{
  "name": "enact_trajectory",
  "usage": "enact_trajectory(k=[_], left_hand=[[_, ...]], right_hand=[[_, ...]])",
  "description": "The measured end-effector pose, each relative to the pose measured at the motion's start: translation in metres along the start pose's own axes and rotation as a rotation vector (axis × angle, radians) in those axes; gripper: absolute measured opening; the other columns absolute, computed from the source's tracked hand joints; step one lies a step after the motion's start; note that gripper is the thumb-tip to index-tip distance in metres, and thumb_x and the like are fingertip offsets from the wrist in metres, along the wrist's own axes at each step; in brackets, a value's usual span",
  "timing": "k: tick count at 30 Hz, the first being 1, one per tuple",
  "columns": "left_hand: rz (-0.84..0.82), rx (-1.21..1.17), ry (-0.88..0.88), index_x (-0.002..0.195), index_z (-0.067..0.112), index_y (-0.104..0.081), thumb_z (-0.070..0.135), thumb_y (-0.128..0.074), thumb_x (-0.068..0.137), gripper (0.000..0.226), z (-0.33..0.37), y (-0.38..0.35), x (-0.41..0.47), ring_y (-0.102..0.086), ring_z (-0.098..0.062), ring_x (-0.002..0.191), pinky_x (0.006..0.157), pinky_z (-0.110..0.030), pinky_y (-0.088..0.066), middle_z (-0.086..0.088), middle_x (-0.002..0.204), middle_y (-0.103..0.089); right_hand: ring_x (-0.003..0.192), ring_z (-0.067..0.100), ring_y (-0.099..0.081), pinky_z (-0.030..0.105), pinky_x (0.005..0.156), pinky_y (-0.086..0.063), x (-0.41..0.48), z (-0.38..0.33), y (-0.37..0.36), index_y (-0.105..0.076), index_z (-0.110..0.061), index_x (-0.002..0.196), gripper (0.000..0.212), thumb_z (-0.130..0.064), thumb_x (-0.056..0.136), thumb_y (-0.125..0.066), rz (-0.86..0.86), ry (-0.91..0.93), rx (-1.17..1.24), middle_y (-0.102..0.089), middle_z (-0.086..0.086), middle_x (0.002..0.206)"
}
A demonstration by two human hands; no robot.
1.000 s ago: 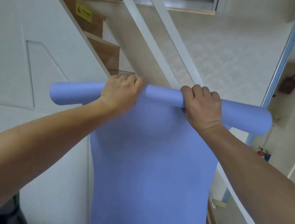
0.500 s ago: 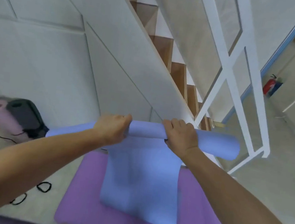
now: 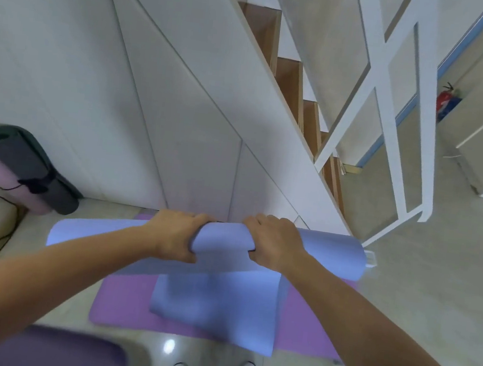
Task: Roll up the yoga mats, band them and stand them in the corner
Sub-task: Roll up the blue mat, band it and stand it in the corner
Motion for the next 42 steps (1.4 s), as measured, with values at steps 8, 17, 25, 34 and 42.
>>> enact_trajectory(k=[8,17,25,34,42], left_hand=[[-0.022,-0.062,0.061,0.129,0.033,-0.05,0.043,-0.072,0.074,0.061,0.018,0.003,0.016,-0.064,-0.025,0.101,0.071,-0.03,-0.043,0.004,0.113,-0.069],[-0.273,-0.548,-0.02,0.091,0.037,-0.056,0.012,-0.079,0.068,0.041,0.015,0.014,0.025,-0.063,-0.019,0.081,0.068,-0.03,-0.052,0.006,0.091,-0.067],[-0.403,-0.889,0.027,0.103,0.026,-0.071,-0.003,-0.073,0.069,0.045,0.005,0.023,0.032,-0.074,-0.027,0.093,0.081,-0.044,-0.062,-0.003,0.102,-0.076],[-0.302,-0.278,0.0,0.124,0.032,-0.047,0.034,-0.082,0.068,0.066,0.028,0.021,0.033,-0.062,-0.023,0.099,0.082,-0.035,-0.052,0.005,0.112,-0.063],[-0.113,-0.347,0.152,0.102,0.021,-0.059,0.025,-0.069,0.069,0.035,0.031,0.02,0.043,-0.061,-0.026,0.084,0.065,-0.031,-0.046,-0.001,0.097,-0.067]], right_hand=[[0.061,0.023,-0.055,0.031,0.051,-0.036,0.002,-0.004,-0.016,-0.068,-0.019,0.096,0.069,-0.041,0.036,-0.095,-0.01,-0.056,-0.126,-0.058,0.001,0.076],[0.049,0.02,-0.051,0.026,0.043,-0.022,0.012,-0.001,-0.001,-0.066,-0.019,0.078,0.069,-0.045,0.021,-0.095,0.004,-0.012,-0.059,-0.052,-0.001,0.063],[0.055,0.023,-0.052,0.029,0.048,-0.033,0.013,-0.002,-0.008,-0.07,-0.016,0.098,0.074,-0.036,0.03,-0.092,0.024,0.02,-0.098,-0.055,0.003,0.071],[0.076,0.022,-0.051,0.029,0.057,-0.029,0.021,0.015,0.008,-0.049,-0.025,0.118,0.043,-0.03,0.079,-0.066,-0.314,0.056,0.16,-0.053,-0.008,0.084],[0.103,0.021,-0.053,0.032,0.079,-0.04,0.025,0.027,0.008,-0.043,-0.032,0.138,0.067,-0.039,0.077,-0.069,-0.227,-0.034,0.137,-0.053,-0.004,0.121]])
Point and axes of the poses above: each hand's wrist, its own x-axis towards the middle knuckle, its own y-axis out of the back of the hand, z = x × y, the point moved 1 cm from there along x, towards the middle knuckle
